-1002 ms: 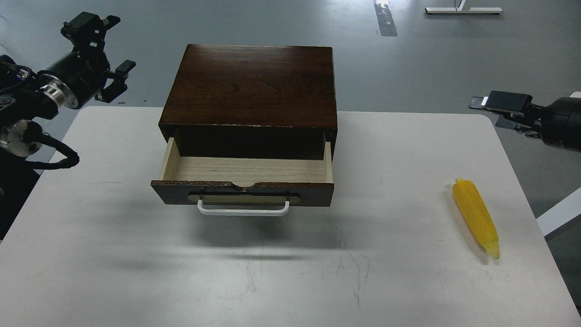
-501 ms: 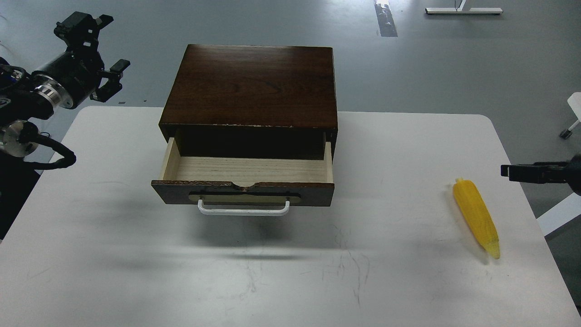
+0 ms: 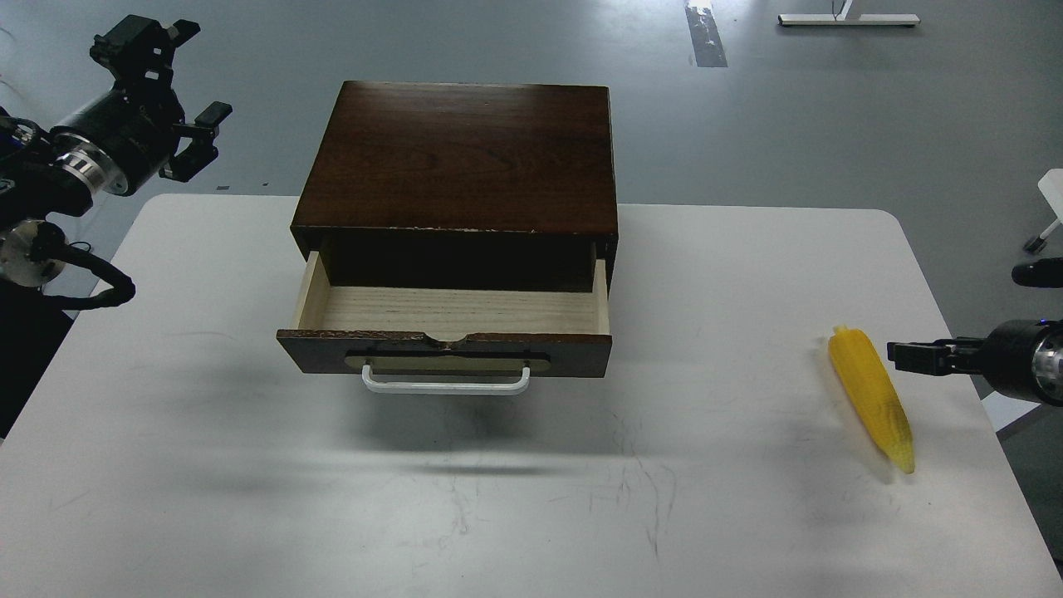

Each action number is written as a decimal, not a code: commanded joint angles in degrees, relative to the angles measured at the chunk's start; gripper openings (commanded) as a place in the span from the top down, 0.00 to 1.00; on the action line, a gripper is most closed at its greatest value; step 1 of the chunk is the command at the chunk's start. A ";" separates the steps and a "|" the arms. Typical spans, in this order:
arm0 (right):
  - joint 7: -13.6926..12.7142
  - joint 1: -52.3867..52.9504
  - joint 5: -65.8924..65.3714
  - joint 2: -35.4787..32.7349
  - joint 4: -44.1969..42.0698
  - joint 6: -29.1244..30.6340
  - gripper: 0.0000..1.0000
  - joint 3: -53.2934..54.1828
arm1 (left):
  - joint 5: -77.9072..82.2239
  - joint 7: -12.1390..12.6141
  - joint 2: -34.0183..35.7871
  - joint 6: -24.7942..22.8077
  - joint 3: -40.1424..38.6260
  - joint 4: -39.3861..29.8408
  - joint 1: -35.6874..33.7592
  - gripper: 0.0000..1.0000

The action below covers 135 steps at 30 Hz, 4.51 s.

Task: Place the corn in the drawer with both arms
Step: 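Lower the right gripper down to the yellow corn cob, then grasp the yellow corn cob with the right gripper and lift it, then carry the corn over the open drawer and lower it inside, then open the right gripper to release the corn into the drawer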

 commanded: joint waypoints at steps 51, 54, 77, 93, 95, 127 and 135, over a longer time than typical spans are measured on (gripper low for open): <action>11.87 13.42 -1.61 -0.03 10.90 -13.93 0.81 -2.77 | 0.67 -2.48 0.70 -0.25 0.00 -0.26 -0.35 0.02; 17.14 21.51 -7.40 -0.21 11.61 -14.38 0.82 -3.04 | 0.67 -2.48 1.50 -0.25 0.00 -0.44 -0.35 0.02; 26.35 33.22 -34.05 27.03 2.47 -23.96 0.84 -6.37 | 0.67 -2.48 2.73 0.01 -0.17 -0.61 -1.23 0.02; 26.35 32.43 -35.63 34.68 -0.43 -26.77 0.84 -10.95 | 0.58 -3.45 4.66 0.01 -0.08 -0.79 -1.14 0.02; 26.35 32.34 -35.63 35.56 -1.39 -26.77 0.84 -10.95 | 0.58 -3.54 4.75 -0.08 -0.08 -0.79 -1.23 0.02; 26.35 29.01 -30.21 39.08 -5.26 -28.70 0.03 -7.45 | 0.49 -3.27 5.10 -0.25 -0.08 -0.79 -1.41 0.02; 26.35 29.26 8.23 35.06 -5.26 -24.24 0.03 -0.58 | 0.31 -3.19 5.19 -0.34 -0.08 -0.79 -1.41 0.02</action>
